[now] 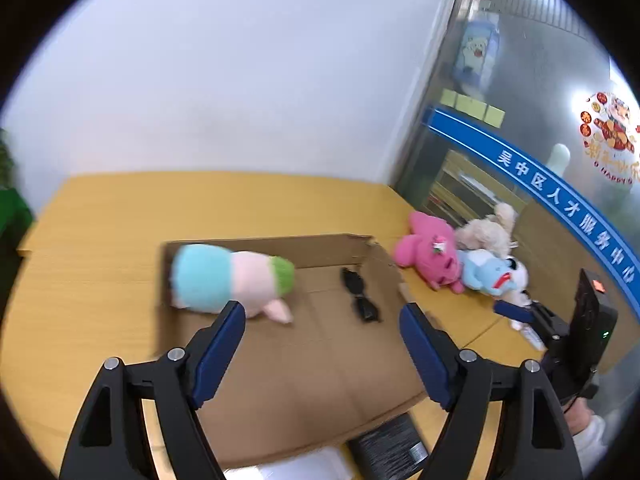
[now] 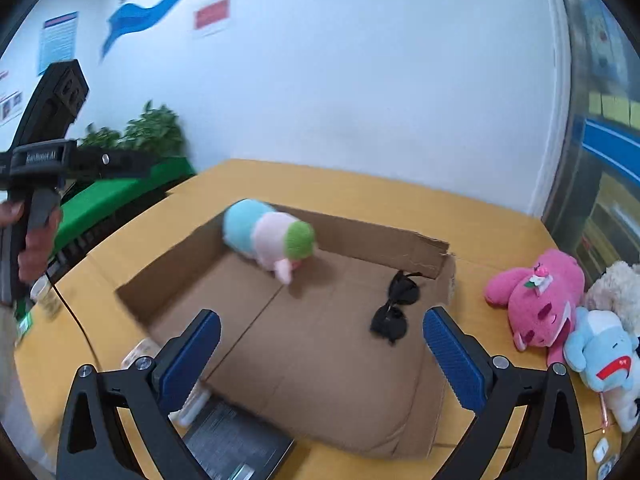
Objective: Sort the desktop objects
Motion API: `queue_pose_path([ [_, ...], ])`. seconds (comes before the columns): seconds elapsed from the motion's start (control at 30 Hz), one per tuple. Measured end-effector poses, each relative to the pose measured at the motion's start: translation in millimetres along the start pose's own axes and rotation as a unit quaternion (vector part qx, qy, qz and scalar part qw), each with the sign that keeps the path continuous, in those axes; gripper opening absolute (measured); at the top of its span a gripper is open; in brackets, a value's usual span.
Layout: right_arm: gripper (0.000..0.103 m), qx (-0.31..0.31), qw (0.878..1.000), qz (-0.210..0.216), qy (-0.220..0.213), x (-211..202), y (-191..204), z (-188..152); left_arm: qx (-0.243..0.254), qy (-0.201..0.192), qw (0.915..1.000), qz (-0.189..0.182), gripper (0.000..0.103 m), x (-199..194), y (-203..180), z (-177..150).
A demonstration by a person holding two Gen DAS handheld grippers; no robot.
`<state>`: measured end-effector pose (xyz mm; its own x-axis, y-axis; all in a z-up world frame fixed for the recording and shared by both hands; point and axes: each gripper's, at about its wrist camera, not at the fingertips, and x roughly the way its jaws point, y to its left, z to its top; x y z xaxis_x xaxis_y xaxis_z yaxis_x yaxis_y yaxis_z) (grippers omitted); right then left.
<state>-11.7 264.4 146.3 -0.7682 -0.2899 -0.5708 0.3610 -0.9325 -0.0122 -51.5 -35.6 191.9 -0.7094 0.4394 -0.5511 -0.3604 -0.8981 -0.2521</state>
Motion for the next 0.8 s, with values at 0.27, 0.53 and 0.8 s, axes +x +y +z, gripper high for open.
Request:
queue_pose_path([
  [0.27,0.103,0.055,0.998,0.03,0.025,-7.7,16.4,-58.9,-0.013,0.047,0.9985,0.027,0.08,-11.4,20.4,-76.2],
  [0.53,0.103,0.036,0.999,0.003,-0.012,-9.8,20.6,-56.4,-0.017,0.103,0.9945,-0.003,0.08,60.4,28.2,-69.5],
  [0.8,0.103,0.057,0.997,-0.005,0.047,51.8,-9.2,-47.7,-0.083,0.219,0.9721,-0.016,0.078,223.4,54.4,-49.0],
])
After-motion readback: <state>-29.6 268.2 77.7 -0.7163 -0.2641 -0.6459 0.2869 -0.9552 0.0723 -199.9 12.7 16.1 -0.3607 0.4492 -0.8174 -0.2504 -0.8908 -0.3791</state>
